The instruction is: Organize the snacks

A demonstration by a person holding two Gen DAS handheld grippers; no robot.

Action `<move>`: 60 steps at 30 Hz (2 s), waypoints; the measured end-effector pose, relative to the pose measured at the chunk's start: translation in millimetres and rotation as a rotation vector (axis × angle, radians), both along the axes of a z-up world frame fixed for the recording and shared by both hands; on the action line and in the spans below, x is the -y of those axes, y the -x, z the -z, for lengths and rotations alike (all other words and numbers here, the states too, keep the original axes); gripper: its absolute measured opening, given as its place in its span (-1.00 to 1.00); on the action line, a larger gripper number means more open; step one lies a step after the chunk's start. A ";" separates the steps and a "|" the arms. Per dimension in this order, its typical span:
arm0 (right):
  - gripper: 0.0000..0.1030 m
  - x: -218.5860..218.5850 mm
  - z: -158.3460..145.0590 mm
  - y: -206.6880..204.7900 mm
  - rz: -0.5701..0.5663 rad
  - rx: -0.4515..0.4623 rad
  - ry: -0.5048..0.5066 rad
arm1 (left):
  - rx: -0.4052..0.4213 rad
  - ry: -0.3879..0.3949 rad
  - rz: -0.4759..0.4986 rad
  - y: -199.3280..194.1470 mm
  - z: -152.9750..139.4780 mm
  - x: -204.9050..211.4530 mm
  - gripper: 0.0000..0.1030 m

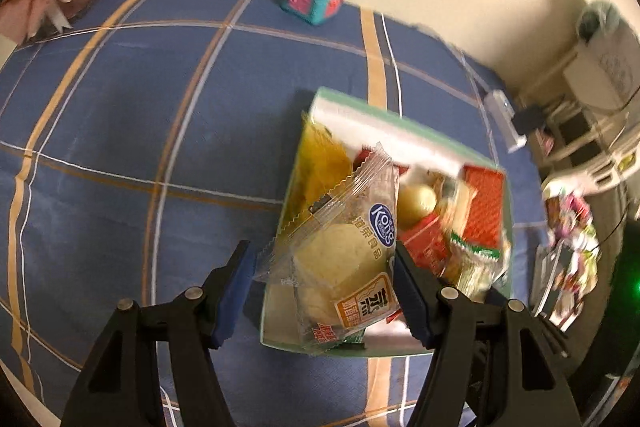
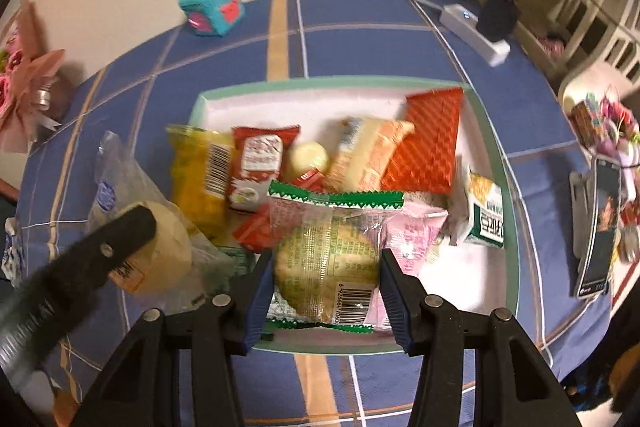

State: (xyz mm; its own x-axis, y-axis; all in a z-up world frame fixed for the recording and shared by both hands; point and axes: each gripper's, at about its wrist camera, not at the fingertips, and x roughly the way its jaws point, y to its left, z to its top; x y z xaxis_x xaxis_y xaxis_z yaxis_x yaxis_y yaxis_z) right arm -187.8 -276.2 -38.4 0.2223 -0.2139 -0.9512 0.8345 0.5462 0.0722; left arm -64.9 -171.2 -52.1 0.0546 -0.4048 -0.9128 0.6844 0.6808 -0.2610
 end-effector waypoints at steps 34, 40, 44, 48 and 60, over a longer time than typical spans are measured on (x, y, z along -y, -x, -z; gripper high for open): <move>0.66 -69.1 0.3 39.4 -0.012 0.032 -0.013 | 0.219 -0.144 -0.025 21.7 -4.6 -87.8 0.97; 0.66 -70.5 -1.5 37.9 -0.018 0.028 -0.001 | 0.223 -0.157 -0.039 19.6 -7.8 -93.6 0.97; 0.66 -70.1 -3.5 37.7 -0.017 0.031 0.006 | 0.235 -0.168 -0.052 18.5 -10.3 -96.0 0.97; 0.66 -68.9 -4.6 37.7 -0.015 0.033 0.012 | 0.260 -0.196 -0.069 17.8 -9.5 -96.6 0.97; 0.68 -68.1 -6.5 39.5 0.005 0.041 0.022 | 0.263 -0.243 -0.077 17.2 -5.0 -96.9 0.97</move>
